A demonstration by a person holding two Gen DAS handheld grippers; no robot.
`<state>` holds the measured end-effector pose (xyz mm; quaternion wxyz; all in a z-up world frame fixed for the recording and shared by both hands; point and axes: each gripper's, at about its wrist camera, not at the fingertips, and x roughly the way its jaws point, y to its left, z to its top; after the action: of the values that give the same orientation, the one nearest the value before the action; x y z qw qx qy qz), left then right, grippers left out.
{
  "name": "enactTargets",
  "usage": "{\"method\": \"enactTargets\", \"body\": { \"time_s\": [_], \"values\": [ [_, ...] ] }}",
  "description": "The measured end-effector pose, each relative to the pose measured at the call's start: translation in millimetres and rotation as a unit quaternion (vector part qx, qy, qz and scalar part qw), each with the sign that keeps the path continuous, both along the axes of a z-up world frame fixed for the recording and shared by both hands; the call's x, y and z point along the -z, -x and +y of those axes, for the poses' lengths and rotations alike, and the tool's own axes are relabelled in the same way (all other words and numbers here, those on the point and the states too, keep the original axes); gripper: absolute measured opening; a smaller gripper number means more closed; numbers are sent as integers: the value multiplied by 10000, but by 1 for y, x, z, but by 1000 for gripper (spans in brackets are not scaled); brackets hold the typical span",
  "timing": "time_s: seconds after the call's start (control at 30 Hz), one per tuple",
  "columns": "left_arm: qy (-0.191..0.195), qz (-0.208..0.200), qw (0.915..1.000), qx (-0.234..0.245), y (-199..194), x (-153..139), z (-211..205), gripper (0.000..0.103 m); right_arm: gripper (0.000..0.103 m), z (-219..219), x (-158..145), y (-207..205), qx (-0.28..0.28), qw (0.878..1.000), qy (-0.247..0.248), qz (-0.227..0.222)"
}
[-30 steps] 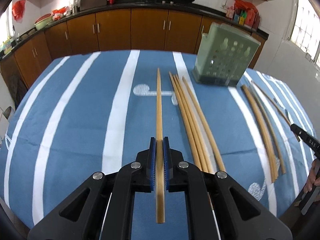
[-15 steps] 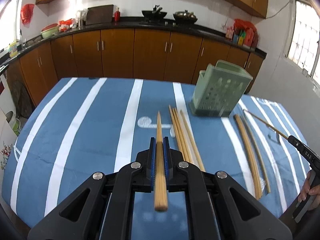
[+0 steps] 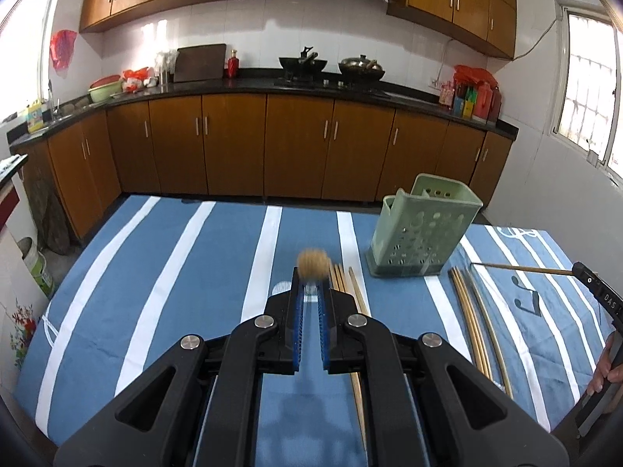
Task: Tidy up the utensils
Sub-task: 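Carry both upright chopsticks over the green utensil holder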
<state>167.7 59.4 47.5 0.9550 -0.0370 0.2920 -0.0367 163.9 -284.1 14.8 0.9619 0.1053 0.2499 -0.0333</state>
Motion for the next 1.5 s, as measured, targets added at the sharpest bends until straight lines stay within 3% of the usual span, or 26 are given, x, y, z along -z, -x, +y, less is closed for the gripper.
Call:
{"method": "enactTargets", "body": {
  "time_s": [0.5,0.63,0.77,0.97,1.13,1.5],
  "values": [
    [-31,-335,9994,-54,-10,-32,0,7,8,-8,-51,-18,43,9981,175,-592],
    [42,-593,9982,-56,-18,-60,2,7,8,-11,-91,-19,-27,9949,212,-982],
    [149,-953,9953,31,-27,-94,-7,7,8,-16,-141,-23,-189,9887,-100,-1483],
    [433,-1523,9871,214,-43,-136,-28,7,7,-1,-186,-39,-433,9762,-305,-2103],
    [560,-1466,9865,473,-64,-136,-50,7,7,17,-185,-68,-615,9749,-362,-2111],
    [596,-756,9929,700,-100,-73,-71,7,8,40,-127,-113,-760,9858,-183,-1484]
  ]
}}
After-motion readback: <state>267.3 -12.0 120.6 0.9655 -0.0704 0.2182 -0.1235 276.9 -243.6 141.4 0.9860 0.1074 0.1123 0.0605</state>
